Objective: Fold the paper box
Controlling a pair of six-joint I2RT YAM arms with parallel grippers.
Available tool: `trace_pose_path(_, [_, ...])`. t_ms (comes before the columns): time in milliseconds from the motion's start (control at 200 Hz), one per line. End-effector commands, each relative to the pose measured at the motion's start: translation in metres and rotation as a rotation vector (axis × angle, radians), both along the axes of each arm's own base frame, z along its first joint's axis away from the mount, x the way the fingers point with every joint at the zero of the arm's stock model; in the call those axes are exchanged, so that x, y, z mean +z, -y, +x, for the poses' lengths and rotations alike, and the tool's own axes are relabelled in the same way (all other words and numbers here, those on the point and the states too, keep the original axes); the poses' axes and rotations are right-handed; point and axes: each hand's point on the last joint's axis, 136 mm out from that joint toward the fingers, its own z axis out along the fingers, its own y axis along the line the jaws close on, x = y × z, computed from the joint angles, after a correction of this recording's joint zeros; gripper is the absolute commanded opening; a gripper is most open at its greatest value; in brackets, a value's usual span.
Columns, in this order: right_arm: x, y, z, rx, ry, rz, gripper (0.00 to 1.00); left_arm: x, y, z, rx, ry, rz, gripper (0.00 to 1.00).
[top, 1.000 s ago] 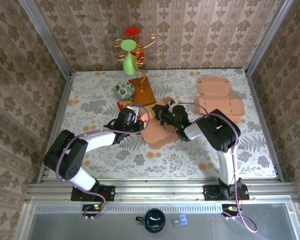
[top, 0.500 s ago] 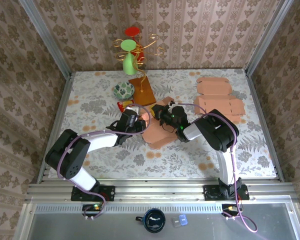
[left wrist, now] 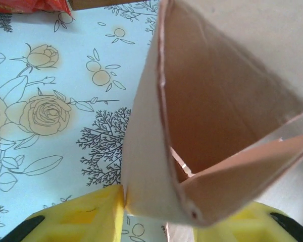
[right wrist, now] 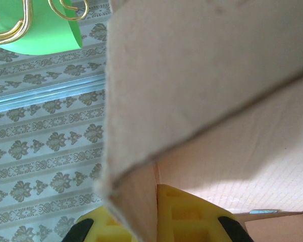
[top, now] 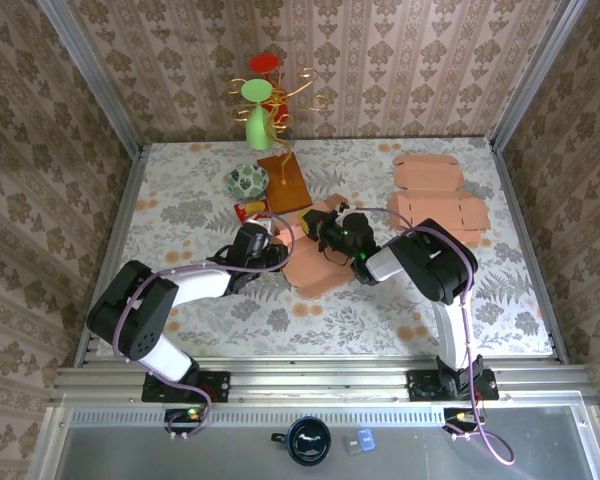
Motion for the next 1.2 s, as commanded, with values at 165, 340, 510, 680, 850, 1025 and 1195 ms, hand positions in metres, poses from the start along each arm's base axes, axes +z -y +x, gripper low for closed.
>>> trace_pose_path(165, [-0.031,-0.004,-0.011,0.021,-0.108,-0.05,0.0,0.009,0.013,0.001,-0.057,0.022,-0.039,0.28])
trace_pose_path(340, [-0.03,-0.006,-0.013,0.024,-0.106,-0.05,0.0,0.008,0.018,0.006,-0.047,0.031,-0.018,0.23])
trace_pose_path(510, [-0.03,-0.006,-0.015,0.018,-0.1,-0.051,0.0,0.003,0.013,0.013,0.028,0.025,0.006,0.26])
trace_pose_path(680, [-0.031,-0.01,-0.021,0.023,-0.071,-0.079,0.0,0.0,0.01,0.017,0.069,0.024,0.018,0.27])
trace_pose_path(850, [-0.038,-0.01,-0.027,0.023,-0.054,-0.106,0.0,-0.003,0.008,0.016,0.08,0.019,0.029,0.27])
trace_pose_path(1025, [-0.045,-0.008,-0.031,0.026,-0.064,-0.128,0.0,-0.004,0.01,0.018,0.084,0.015,0.032,0.27])
trace_pose_path(1195, [-0.044,-0.01,-0.031,0.026,-0.065,-0.126,0.0,-0.005,0.013,0.022,0.101,0.016,0.05,0.25])
